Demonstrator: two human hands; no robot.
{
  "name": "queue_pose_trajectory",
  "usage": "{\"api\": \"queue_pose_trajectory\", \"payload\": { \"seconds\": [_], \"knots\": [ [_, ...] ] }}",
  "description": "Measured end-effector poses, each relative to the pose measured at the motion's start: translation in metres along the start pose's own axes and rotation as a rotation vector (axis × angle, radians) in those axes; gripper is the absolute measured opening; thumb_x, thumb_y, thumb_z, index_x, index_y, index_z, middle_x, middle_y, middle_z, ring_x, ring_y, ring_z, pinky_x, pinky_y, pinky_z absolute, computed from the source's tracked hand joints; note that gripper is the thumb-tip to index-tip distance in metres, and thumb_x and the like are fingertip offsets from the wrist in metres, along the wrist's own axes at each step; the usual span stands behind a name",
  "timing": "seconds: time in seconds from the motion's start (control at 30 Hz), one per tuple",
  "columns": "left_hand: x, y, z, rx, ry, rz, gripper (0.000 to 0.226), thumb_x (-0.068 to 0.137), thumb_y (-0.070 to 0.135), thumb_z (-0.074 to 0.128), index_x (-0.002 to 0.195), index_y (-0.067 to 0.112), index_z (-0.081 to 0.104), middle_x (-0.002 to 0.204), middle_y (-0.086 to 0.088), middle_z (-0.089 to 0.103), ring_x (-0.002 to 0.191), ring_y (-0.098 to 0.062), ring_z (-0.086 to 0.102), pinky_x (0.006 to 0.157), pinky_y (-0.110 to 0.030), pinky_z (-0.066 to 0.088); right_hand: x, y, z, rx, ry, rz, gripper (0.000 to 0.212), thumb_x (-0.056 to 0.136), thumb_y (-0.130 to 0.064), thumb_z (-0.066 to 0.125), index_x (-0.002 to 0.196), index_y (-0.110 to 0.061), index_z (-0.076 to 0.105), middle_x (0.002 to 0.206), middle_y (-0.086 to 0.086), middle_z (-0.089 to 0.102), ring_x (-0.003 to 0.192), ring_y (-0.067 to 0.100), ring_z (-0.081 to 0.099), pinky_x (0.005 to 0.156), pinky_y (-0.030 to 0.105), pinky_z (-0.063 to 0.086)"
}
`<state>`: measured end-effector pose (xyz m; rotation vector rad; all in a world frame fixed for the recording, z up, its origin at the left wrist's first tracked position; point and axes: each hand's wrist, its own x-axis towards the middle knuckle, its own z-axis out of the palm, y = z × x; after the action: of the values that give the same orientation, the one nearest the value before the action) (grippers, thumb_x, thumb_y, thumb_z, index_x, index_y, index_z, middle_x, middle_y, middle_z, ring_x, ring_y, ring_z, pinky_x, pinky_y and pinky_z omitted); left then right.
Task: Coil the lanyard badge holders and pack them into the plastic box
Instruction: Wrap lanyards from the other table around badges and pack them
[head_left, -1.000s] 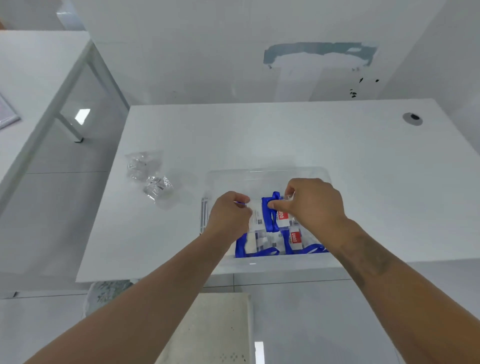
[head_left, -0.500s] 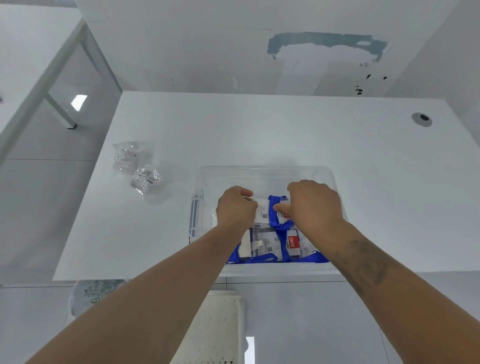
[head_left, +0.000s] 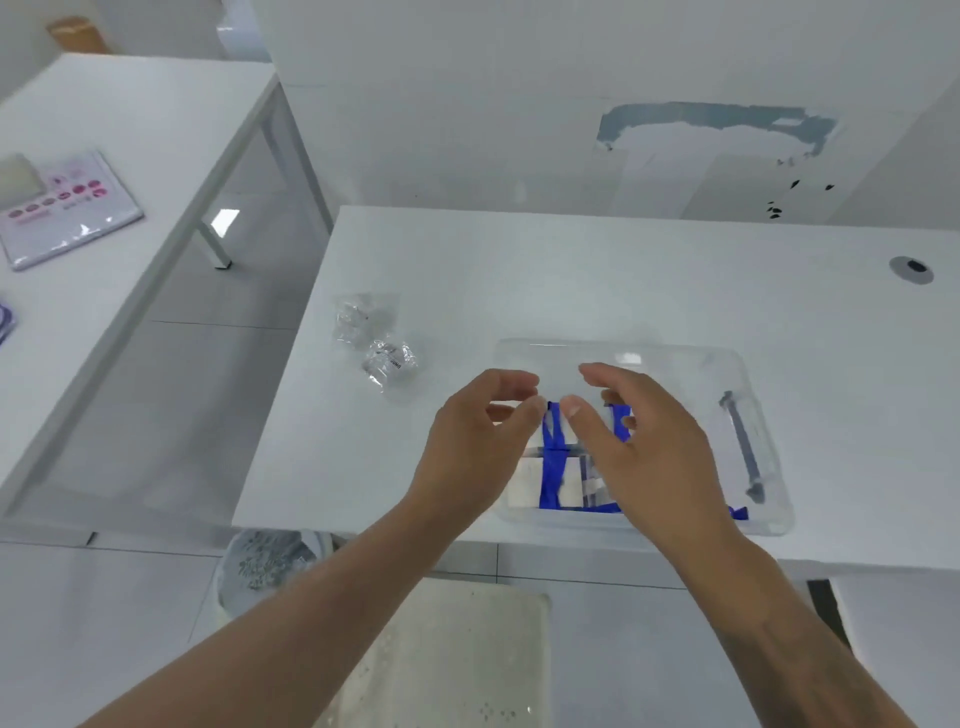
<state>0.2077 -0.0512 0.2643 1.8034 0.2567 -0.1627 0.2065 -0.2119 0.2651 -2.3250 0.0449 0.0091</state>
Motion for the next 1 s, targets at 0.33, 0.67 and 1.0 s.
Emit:
{"api": "queue_pose_trajectory", "payload": {
  "seconds": [0.33,0.67,1.0],
  "knots": [
    [-0.046,-0.074,-0.186,0.090,0.052,0.048,0.025,0.093,0.042,0.060,0.118,0.042,0.060,0.110,0.026,0.064,0.098,0.012,0.059,0.082,-0.017,0.049,-0.072,-0.106,0.129,0.087,-0.034,-0.001,0.051,0.087,-0.063,0.050,0.135,-0.047,0.045,0.140,-0.030,0.044,0.132,-0.002,0.040,0.110,0.035,0.040],
    [-0.067,-0.137,-0.380,0.171,-0.062,-0.021,0.049,0.094,0.052,0.053,0.140,0.037,0.046,0.137,0.024,0.050,0.122,0.001,0.048,0.102,-0.027,0.039,-0.125,-0.221,0.251,0.134,-0.079,0.139,0.052,0.087,-0.062,0.050,0.137,-0.049,0.044,0.141,-0.025,0.044,0.132,0.001,0.040,0.113,0.038,0.036],
    [-0.072,-0.154,-0.441,0.198,0.044,-0.038,0.044,0.094,0.048,0.056,0.135,0.037,0.051,0.128,0.024,0.054,0.115,0.004,0.052,0.095,-0.025,0.045,-0.123,-0.252,0.293,0.168,-0.154,0.113,0.048,0.090,-0.056,0.052,0.137,-0.047,0.043,0.134,-0.029,0.046,0.121,-0.010,0.045,0.098,0.024,0.040]
  ]
}}
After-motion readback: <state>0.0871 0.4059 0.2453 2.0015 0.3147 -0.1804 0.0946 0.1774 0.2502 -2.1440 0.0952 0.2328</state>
